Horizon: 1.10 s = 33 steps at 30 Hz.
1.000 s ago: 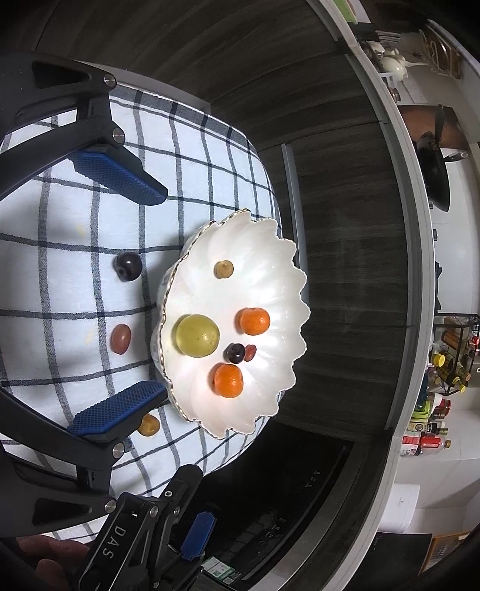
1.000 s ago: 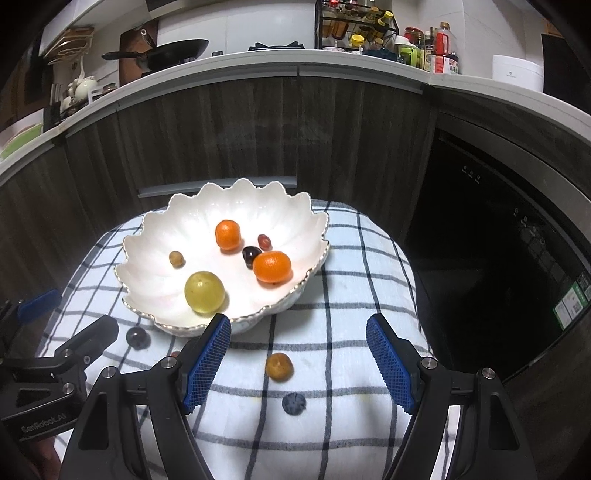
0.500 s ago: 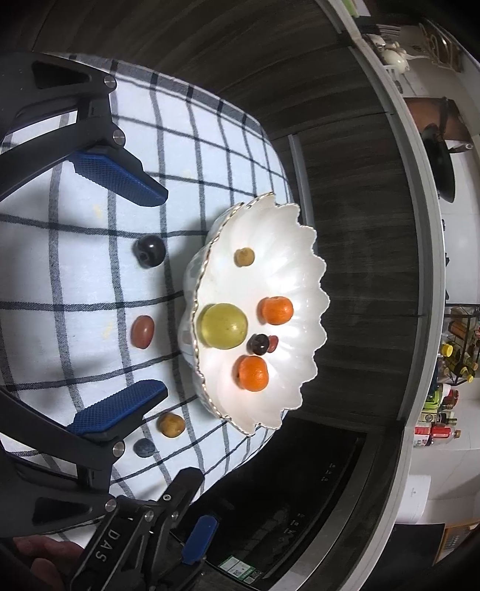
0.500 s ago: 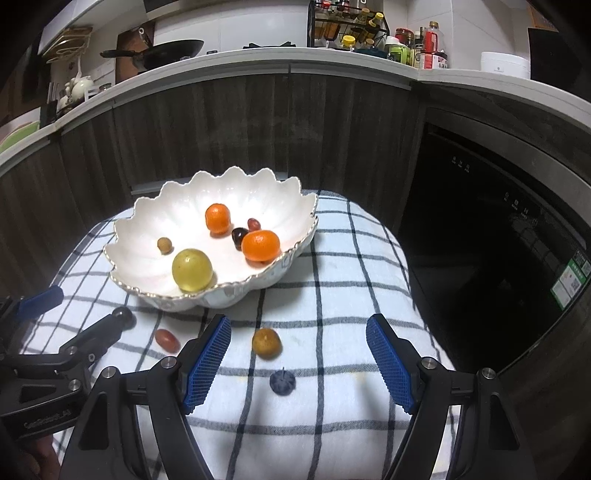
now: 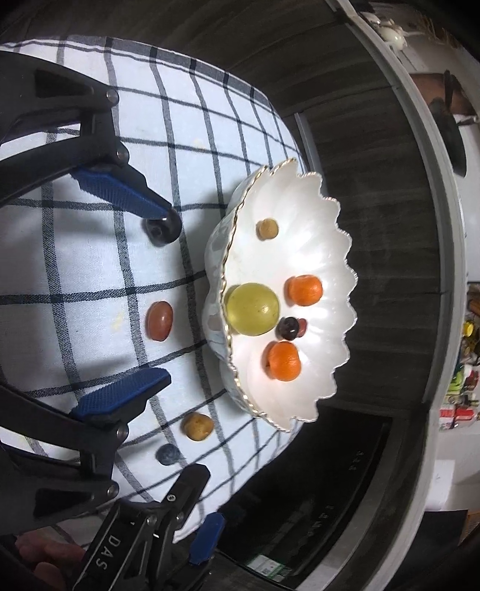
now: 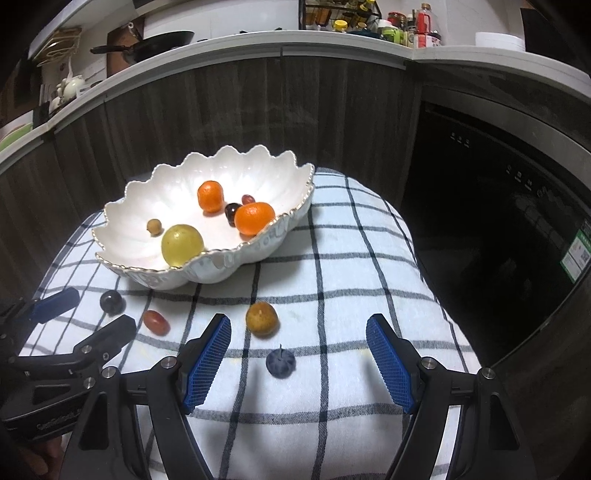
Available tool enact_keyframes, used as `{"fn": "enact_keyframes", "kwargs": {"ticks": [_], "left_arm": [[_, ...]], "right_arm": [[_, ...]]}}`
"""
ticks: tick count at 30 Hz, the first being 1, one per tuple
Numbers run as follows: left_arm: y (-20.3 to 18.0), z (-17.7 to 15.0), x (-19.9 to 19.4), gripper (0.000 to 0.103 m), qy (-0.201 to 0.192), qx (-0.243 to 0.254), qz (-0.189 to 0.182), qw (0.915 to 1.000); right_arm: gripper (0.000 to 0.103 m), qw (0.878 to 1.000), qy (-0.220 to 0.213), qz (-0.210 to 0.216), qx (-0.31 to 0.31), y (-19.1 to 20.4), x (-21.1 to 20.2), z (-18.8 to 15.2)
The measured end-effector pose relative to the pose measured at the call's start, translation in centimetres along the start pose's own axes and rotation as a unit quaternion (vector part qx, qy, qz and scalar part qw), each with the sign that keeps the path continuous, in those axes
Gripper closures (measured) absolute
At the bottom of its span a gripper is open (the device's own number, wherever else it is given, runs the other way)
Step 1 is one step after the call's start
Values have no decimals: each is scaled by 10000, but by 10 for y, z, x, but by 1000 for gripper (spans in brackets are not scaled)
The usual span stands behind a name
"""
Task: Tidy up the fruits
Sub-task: 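Withdraw both open tools from the bowl toward the remaining fruits, then grasp the brown-red oval fruit with the left tool while the right tool grasps the small blue plum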
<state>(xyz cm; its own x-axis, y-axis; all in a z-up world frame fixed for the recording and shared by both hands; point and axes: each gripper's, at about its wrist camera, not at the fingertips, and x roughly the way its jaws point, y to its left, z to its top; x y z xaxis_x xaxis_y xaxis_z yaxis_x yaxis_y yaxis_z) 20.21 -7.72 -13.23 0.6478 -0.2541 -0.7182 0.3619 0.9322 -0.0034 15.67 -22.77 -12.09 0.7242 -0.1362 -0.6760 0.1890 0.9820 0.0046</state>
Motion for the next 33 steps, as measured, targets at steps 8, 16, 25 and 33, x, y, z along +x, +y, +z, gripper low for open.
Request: {"fn": "enact_keyframes", "kwargs": {"ticks": [8, 16, 25, 33], "left_arm": [[-2, -2, 19, 31, 184, 248, -44, 9995], [-4, -3, 33, 37, 322, 354, -186, 9987], [-5, -1, 49, 46, 554, 376, -429, 9968], [-6, -2, 53, 48, 609, 400, -417, 9965]], "right_arm": [[27, 9998, 216, 16, 0, 4, 11, -8], [29, 9995, 310, 72, -32, 8, 18, -13], [49, 9985, 536, 68, -23, 5, 31, -19], [57, 9976, 674, 173, -37, 8, 37, -23]]}}
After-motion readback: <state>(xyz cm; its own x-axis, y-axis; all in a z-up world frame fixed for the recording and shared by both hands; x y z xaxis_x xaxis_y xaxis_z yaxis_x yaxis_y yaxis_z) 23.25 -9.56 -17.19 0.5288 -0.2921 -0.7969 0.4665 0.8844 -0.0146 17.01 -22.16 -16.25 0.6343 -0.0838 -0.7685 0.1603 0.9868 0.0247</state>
